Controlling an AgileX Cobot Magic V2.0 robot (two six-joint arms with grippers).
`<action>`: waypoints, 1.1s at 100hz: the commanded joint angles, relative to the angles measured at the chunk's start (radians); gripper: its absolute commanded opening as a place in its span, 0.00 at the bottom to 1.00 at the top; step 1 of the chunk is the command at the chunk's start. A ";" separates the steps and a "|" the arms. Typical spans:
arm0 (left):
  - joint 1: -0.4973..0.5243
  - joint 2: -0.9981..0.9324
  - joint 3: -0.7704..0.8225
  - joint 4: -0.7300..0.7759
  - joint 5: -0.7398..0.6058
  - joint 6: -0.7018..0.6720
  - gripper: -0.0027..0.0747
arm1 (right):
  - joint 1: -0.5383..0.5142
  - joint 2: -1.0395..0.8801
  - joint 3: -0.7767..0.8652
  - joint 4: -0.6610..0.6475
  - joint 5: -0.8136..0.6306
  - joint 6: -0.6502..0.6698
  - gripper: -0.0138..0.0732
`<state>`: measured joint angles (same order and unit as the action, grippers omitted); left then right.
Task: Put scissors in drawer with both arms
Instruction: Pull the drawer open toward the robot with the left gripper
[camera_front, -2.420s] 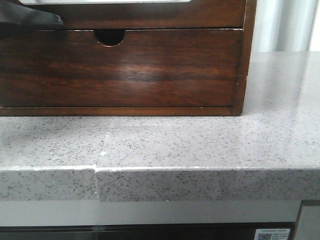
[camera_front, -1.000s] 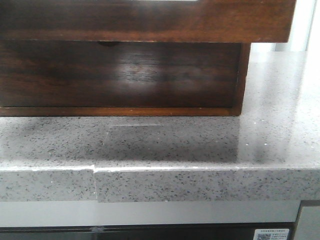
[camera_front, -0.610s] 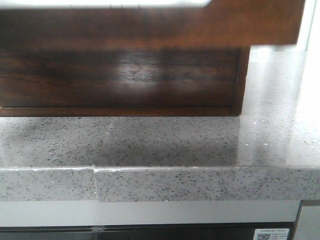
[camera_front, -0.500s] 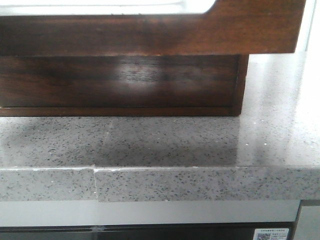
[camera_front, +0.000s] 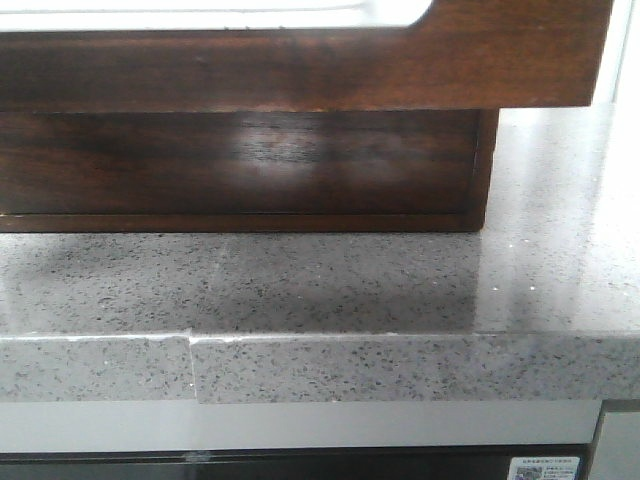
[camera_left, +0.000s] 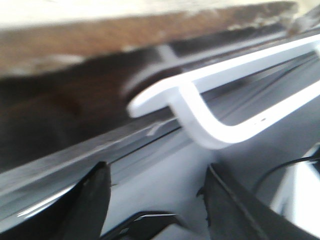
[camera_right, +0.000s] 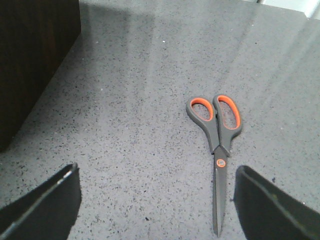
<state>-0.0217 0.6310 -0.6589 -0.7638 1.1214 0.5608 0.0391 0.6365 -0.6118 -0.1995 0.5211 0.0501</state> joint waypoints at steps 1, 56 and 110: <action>0.000 -0.027 -0.095 0.114 -0.009 -0.087 0.54 | -0.007 0.013 -0.046 -0.007 -0.032 0.003 0.81; -0.094 -0.071 -0.194 0.385 -0.201 -0.117 0.53 | -0.447 0.470 -0.300 0.222 0.255 -0.153 0.81; -0.094 -0.071 -0.186 0.353 -0.303 -0.117 0.53 | -0.420 0.909 -0.668 0.294 0.503 -0.300 0.77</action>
<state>-0.1090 0.5531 -0.8210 -0.3752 0.8948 0.4562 -0.3898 1.5296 -1.2067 0.0859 1.0110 -0.2247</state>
